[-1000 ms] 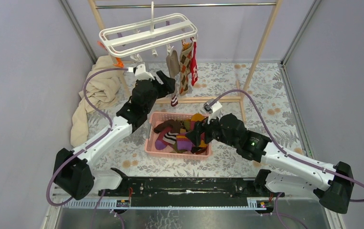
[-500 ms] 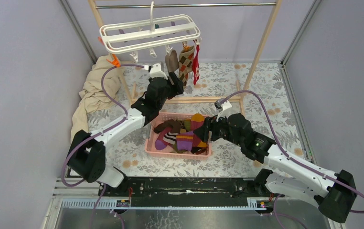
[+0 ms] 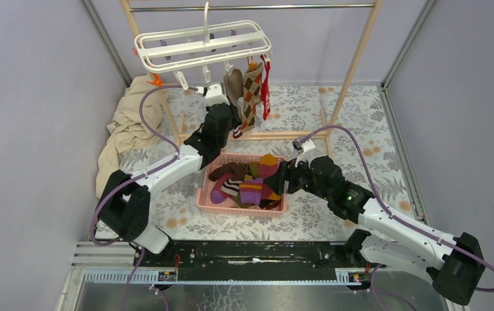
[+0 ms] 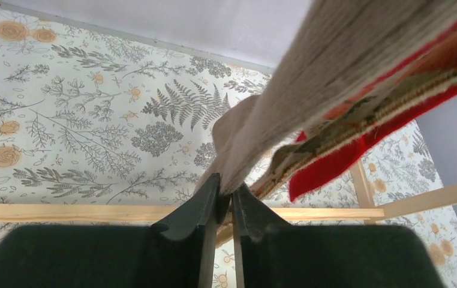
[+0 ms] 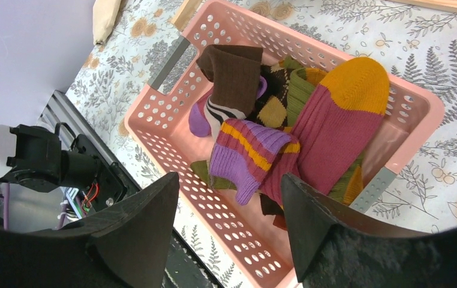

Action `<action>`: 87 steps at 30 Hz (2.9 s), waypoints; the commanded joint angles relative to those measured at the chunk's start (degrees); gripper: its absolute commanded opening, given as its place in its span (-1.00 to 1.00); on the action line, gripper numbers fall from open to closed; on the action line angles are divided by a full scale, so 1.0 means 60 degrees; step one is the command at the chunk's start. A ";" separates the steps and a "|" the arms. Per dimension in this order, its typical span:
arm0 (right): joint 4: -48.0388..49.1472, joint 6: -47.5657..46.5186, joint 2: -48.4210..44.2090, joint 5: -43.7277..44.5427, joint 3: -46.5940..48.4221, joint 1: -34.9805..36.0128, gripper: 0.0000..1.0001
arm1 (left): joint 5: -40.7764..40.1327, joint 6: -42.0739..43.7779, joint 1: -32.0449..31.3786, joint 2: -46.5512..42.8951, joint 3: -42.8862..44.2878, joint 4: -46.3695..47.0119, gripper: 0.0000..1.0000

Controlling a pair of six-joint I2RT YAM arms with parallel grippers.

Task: Remove the socks clipped to the hanger
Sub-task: Remove the sock from the hanger.

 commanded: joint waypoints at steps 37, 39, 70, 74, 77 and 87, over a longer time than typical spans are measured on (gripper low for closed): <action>0.6392 -0.0977 0.4698 -0.2530 0.2000 -0.1477 0.95 | 0.3813 -0.2412 -0.0011 -0.3429 -0.0084 -0.2404 -0.62; 0.6495 -0.0964 0.4916 -0.2692 0.2126 -0.1489 0.96 | 0.3959 -0.2587 -0.0013 -0.3530 -0.0247 -0.2313 -0.62; 0.7015 -0.0181 0.5392 -0.4029 0.2605 -0.1498 -0.78 | 0.4740 -0.3536 -0.0022 -0.4282 -0.1257 -0.1298 -0.47; 0.6410 -0.0312 0.4759 -0.3882 0.2456 -0.1490 -1.00 | 0.4417 -0.3266 -0.0012 -0.4036 -0.1033 -0.1656 0.01; 0.5535 -0.0506 0.4407 -0.3804 0.2582 -0.1495 -1.00 | 0.4072 -0.3024 -0.0024 -0.3906 -0.0661 -0.1960 0.23; 0.3280 -0.0896 0.4054 -0.3809 0.3596 -0.1493 -1.00 | 0.2556 -0.1727 -0.0524 -0.3901 0.1074 -0.3299 0.93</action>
